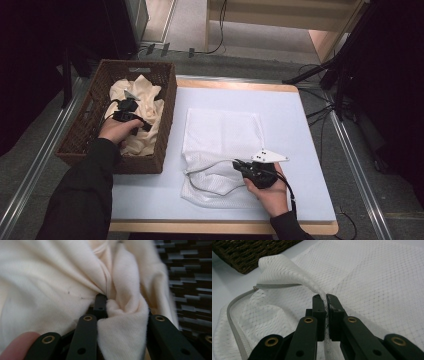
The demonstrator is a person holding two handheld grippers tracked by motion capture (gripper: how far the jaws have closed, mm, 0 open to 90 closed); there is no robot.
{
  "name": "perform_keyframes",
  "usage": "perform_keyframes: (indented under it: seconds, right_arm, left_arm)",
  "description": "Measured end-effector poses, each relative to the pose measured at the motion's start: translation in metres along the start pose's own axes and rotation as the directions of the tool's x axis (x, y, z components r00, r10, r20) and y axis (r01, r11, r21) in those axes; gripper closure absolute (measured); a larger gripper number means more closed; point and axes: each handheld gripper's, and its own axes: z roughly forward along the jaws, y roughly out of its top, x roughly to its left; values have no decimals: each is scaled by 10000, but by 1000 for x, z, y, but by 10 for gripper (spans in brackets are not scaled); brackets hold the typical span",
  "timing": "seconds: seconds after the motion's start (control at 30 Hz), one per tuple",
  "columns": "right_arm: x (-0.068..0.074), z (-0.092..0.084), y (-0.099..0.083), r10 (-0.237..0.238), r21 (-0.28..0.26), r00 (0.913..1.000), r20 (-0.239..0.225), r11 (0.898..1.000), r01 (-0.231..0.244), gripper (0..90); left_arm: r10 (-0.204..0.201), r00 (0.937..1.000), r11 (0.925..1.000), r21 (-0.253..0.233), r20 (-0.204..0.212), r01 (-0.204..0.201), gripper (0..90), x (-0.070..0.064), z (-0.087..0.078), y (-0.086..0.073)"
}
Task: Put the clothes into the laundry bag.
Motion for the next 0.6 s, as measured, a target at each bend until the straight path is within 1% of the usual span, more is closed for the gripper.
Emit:
perform_keyframes:
  seconds: [0.03,0.07,0.1,0.13,0.17,0.2,0.23,0.27,0.3,0.33,0.37,0.4,0.43,0.47,0.5,0.53,0.57,0.6]
  right_arm:
    - [0,0,0,5,6,10000,8,10000,-5,865]
    - [0,1,0,-4,12,10000,9,10000,4,865]
    - [-1,1,0,-3,13,10000,18,10000,3,865]
    - [-1,1,0,-20,18,10000,17,10000,20,865]
    - [0,1,0,-35,29,10000,18,10000,35,865]
    - [0,1,0,-39,47,10000,12,10000,39,865]
    - [0,1,-1,-27,45,10000,17,10000,27,865]
    - [-1,1,-1,-19,35,10000,15,10000,18,865]
    - [-1,1,-1,-3,52,10000,17,10000,3,865]
    - [-1,1,-2,25,69,10000,29,10000,-25,865]
    - [-1,1,-2,22,81,10000,40,10000,-22,866]
    - [0,2,-2,7,113,10000,29,9999,-8,866]
    - [0,2,-2,-21,110,10000,47,9999,20,866]
    - [1,2,-2,-58,89,10000,65,9999,57,866]
    - [1,2,-2,-58,89,10000,65,9999,57,866]
    - [1,2,-3,-84,82,9999,68,9999,83,866]
    - [0,2,-3,-77,85,10000,60,9999,76,866]
    - [0,2,-3,-46,123,10000,63,9999,45,866]
  left_arm:
    - [280,9974,9991,-345,668,-258,709,-5,-3,0]
    - [431,9912,9978,-562,1248,-363,708,-7,-6,1]
    - [582,9855,9965,-688,1593,-477,708,-9,-9,0]
    - [855,9805,9943,-788,1771,-724,706,-10,-11,0]
    - [1005,9762,9923,-914,1920,-842,704,-10,-13,-1]
    - [1068,9721,9908,-1044,2086,-865,704,-8,-16,-2]
    - [1034,9712,9894,-1221,2148,-783,704,-5,-18,-3]
    - [921,9779,9861,-1538,1875,-634,700,-3,-21,-3]
    - [723,9878,9804,-1917,1382,-450,691,-2,-24,-2]
    - [570,9951,9725,-2299,809,-371,688,-1,-28,-1]
    - [331,9989,9631,-2680,324,-232,684,1,-31,0]
    - [-122,9998,9518,-3067,-177,62,670,2,-33,0]
    - [-474,9962,9443,-3286,-738,206,667,4,-35,0]
    - [-842,9890,9382,-3442,-1219,374,637,6,-35,-1]
    - [-1185,9788,9355,-3493,-1672,536,637,9,-35,-2]
    - [-1485,9653,9374,-3416,-2150,681,600,12,-35,-2]
    - [-1720,9551,9427,-3216,-2413,885,557,16,-33,-3]
    - [-1919,9487,9478,-2981,-2511,1128,488,19,-31,-2]
